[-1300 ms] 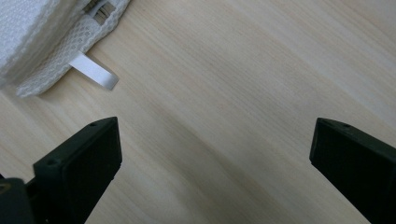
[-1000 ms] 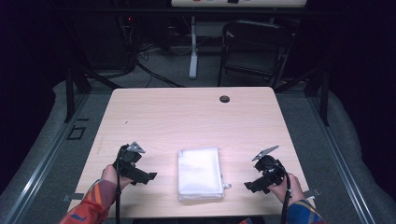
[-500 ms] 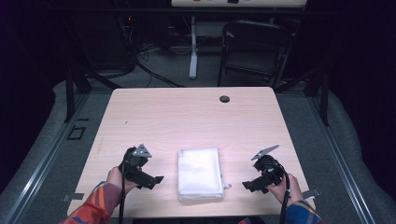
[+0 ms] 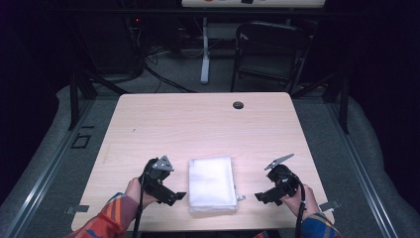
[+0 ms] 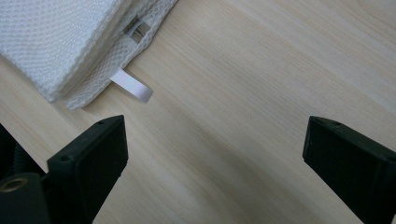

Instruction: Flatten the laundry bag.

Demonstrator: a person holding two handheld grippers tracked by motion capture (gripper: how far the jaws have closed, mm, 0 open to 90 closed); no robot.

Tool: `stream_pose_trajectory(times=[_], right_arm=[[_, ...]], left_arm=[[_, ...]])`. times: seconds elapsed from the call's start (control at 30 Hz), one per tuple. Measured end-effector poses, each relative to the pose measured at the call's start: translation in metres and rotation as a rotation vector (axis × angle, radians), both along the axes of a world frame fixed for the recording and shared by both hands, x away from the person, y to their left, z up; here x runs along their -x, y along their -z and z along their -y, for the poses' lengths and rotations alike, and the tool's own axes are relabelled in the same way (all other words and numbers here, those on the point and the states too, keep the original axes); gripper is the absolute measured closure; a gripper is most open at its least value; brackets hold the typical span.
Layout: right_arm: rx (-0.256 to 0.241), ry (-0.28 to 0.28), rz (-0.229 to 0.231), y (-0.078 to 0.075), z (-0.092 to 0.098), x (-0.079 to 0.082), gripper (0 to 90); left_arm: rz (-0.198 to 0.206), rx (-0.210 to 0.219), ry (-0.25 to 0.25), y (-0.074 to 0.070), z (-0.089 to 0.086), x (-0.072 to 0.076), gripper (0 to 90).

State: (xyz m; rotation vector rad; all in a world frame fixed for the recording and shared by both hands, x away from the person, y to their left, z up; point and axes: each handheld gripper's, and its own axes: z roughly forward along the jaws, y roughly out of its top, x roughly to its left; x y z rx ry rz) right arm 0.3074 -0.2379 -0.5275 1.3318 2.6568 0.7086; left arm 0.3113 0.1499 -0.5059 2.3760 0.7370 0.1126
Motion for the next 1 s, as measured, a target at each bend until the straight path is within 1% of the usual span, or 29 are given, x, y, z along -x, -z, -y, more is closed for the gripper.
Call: stream_pose_trajectory(times=[0.03,0.07,0.13,0.17,0.2,0.27,0.3,0.33,0.37,0.4,0.47,0.5,0.57,0.63,0.67,0.7,0.73,0.77,0.83,0.9,1.0], right_arm=[[0.013,-0.015,-0.008,-0.001,0.001,-0.001,6.3],[0.004,-0.015,-0.01,-0.001,0.0,-0.001,6.3],[0.008,-0.012,-0.01,-0.001,0.0,-0.002,6.6],[0.002,-0.009,-0.011,0.0,-0.001,-0.002,7.1],[-0.022,-0.002,-0.009,0.001,-0.002,-0.002,7.9],[0.0,-0.009,-0.014,0.0,-0.003,-0.002,8.0],[-0.016,-0.016,-0.015,0.0,-0.004,-0.003,8.0],[-0.023,-0.01,-0.01,0.001,-0.005,-0.003,8.0],[-0.008,-0.028,-0.019,0.0,-0.005,-0.004,8.0],[0.005,-0.032,-0.018,0.0,-0.005,-0.004,8.0],[0.001,-0.024,-0.017,0.001,-0.005,-0.004,8.1],[-0.019,-0.015,-0.016,0.002,-0.006,-0.004,8.1],[-0.014,-0.01,-0.015,0.002,-0.005,-0.004,8.3],[0.0,-0.021,-0.02,0.001,-0.005,-0.004,8.4],[-0.013,-0.017,-0.027,0.001,-0.005,-0.004,8.4],[-0.015,-0.015,-0.024,0.001,-0.005,-0.004,8.5],[-0.016,-0.014,-0.024,0.001,-0.005,-0.004,8.5],[-0.022,-0.016,-0.027,0.001,-0.005,-0.004,8.6],[-0.013,-0.02,-0.03,0.002,-0.005,-0.004,8.7],[-0.026,-0.011,-0.027,0.003,-0.005,-0.004,8.8],[-0.017,-0.024,-0.033,0.002,-0.005,-0.004,9.0]], left_arm=[[0.002,-0.002,0.013,0.0,0.002,0.0,0.2],[-0.004,-0.006,0.018,0.0,0.004,0.001,0.2],[-0.002,-0.012,0.025,0.0,0.009,0.002,0.2],[-0.004,-0.002,0.034,0.001,0.011,0.002,0.2],[-0.002,-0.001,0.04,0.001,0.013,0.003,0.2],[-0.009,-0.004,0.056,0.002,0.017,0.004,0.2],[-0.008,0.0,0.062,0.003,0.019,0.004,0.1],[-0.009,-0.001,0.064,0.004,0.021,0.005,0.1],[-0.01,-0.008,0.066,0.005,0.023,0.005,0.1],[-0.014,-0.01,0.07,0.005,0.025,0.005,0.1],[-0.013,-0.014,0.082,0.007,0.029,0.005,0.1],[-0.02,-0.011,0.093,0.008,0.032,0.005,0.1],[-0.015,-0.012,0.101,0.01,0.037,0.006,0.3],[0.008,-0.012,0.111,0.01,0.041,0.007,3.3],[0.009,-0.01,0.118,0.011,0.043,0.008,5.2],[0.022,-0.026,0.12,0.01,0.045,0.008,5.9],[0.009,-0.015,0.137,0.011,0.046,0.008,6.7],[0.012,-0.014,0.137,0.012,0.048,0.008,8.3],[-0.003,-0.006,0.159,0.013,0.05,0.009,11.6],[0.001,-0.005,0.176,0.015,0.054,0.011,14.1],[0.001,-0.017,0.196,0.016,0.06,0.014,19.1]])
